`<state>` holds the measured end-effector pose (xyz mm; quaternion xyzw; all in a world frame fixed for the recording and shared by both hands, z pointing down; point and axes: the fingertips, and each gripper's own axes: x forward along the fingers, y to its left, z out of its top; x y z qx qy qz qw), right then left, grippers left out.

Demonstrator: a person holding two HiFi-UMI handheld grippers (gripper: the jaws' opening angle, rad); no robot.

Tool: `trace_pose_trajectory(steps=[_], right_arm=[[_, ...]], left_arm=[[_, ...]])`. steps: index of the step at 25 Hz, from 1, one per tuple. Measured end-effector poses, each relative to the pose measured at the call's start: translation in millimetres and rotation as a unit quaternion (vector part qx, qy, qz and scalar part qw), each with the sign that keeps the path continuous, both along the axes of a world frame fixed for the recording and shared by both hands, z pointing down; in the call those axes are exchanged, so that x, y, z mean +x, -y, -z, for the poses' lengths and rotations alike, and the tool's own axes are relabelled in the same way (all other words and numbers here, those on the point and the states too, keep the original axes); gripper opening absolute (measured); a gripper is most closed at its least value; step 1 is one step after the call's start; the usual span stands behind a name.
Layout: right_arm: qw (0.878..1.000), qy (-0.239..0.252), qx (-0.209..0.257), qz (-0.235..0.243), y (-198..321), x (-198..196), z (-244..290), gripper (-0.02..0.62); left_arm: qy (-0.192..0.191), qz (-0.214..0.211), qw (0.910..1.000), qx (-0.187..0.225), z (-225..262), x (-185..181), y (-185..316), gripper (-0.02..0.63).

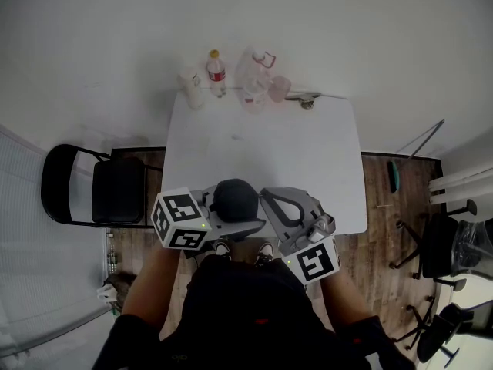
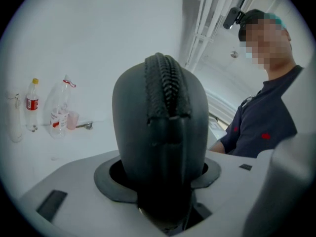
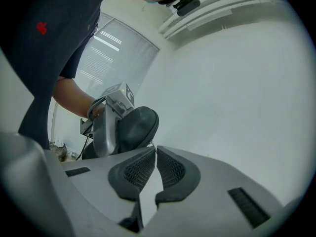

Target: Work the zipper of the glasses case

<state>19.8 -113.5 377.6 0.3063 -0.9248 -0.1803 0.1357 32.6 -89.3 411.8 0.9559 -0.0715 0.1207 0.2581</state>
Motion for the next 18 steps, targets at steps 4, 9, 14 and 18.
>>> trace_pose_trajectory(steps=[4,9,14,18], right_arm=[[1.000,-0.009,0.005,-0.005,3,2,0,0.018],[0.999,-0.046,0.022,-0.010,4,5,-6,0.018],[0.995,-0.088,0.048,-0.001,2,3,-11,0.018],[0.991,-0.115,0.062,0.007,-1,1,-14,0.020]], left_arm=[[0.088,-0.021,0.9955,0.028,-30,1,-7,0.264],[0.163,-0.036,0.9845,0.053,-50,-1,-7,0.265],[0.238,-0.069,0.9671,0.056,-71,-8,-11,0.265],[0.274,-0.084,0.9563,0.058,-84,-10,-13,0.265]])
